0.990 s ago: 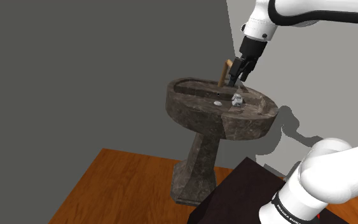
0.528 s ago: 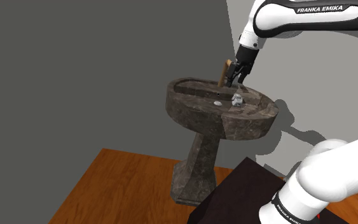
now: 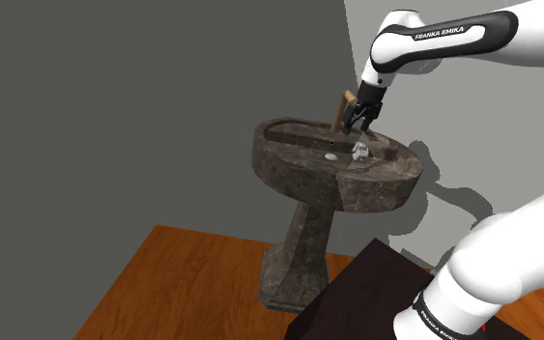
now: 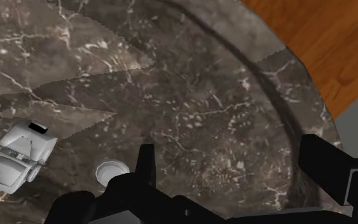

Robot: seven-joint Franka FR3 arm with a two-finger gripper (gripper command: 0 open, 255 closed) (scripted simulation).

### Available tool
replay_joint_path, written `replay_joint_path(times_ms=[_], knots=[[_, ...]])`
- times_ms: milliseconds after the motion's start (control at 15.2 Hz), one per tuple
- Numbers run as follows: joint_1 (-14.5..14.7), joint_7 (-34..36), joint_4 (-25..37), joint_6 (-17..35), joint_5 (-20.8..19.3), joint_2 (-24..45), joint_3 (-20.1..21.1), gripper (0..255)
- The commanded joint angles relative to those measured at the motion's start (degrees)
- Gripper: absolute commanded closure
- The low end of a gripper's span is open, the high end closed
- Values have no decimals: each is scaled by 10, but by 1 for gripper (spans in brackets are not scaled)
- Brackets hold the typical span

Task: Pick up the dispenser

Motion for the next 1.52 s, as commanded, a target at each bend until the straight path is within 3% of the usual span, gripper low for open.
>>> replay_joint_path(times_ms=[0, 396, 858, 1320, 1452], knots=[[-8, -11, 15, 18, 2, 31, -17, 0], [-30, -44, 70, 60, 25, 131, -62, 0], [-63, -90, 159, 90, 80, 257, -104, 0], [-115, -132, 268, 94, 146, 385, -122, 0], [-115, -134, 259, 107, 149, 390, -121, 0]])
